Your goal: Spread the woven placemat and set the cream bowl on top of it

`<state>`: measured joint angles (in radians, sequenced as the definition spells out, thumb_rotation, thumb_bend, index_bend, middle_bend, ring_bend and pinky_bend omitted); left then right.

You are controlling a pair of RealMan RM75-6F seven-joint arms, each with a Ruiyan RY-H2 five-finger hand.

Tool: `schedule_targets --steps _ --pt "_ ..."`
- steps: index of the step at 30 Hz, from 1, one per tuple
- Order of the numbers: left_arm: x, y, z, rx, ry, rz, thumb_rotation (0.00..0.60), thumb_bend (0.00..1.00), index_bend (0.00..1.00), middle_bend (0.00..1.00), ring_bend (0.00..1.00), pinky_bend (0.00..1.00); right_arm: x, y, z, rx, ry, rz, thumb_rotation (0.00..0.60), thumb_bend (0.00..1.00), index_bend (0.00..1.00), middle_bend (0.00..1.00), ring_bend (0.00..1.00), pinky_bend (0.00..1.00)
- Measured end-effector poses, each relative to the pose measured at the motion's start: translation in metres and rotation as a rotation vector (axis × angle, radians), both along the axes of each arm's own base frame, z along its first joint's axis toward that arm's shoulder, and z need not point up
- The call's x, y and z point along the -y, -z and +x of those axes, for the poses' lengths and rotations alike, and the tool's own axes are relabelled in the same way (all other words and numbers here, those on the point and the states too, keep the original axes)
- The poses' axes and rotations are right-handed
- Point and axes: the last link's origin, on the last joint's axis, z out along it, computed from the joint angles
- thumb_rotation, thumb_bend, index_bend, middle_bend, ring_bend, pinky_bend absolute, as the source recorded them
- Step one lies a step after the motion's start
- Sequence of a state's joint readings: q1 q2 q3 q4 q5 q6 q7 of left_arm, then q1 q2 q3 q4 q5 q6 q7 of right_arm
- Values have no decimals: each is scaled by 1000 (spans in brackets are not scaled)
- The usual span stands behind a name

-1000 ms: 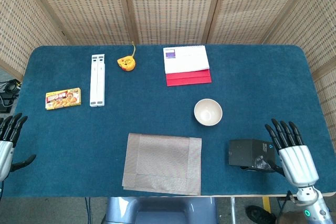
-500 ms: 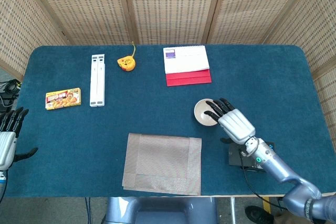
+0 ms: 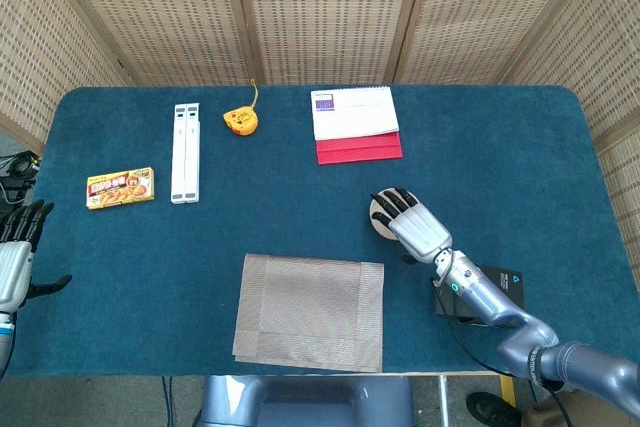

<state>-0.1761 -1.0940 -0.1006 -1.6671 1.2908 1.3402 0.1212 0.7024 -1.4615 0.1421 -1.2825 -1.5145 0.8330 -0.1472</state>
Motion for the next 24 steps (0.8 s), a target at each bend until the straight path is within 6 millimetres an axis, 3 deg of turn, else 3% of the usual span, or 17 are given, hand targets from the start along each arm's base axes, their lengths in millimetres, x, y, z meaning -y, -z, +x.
schedule_targets --steps 4,11,15,18,24 --pt "-1 0 -1 0 -6 2 600 0 0 0 0 0 1 6 -10 -8 18 -7 600 195 305 0 0 0" --pt "-2 1 -1 0 -6 -2 600 0 0 0 0 0 7 12 -21 -21 24 -13 600 518 445 0 0 0" --pt "-2 2 -1 1 -9 -5 600 0 0 0 0 0 15 14 -25 -2 15 -34 600 635 546 0 0 0" --pt "-2 2 -1 3 -11 -8 600 0 0 0 0 0 20 13 -27 21 12 -52 600 663 621 0 0 0" --pt "-2 2 -2 1 -11 -8 600 0 0 0 0 0 29 3 -31 87 6 -93 600 665 659 0 0 0"
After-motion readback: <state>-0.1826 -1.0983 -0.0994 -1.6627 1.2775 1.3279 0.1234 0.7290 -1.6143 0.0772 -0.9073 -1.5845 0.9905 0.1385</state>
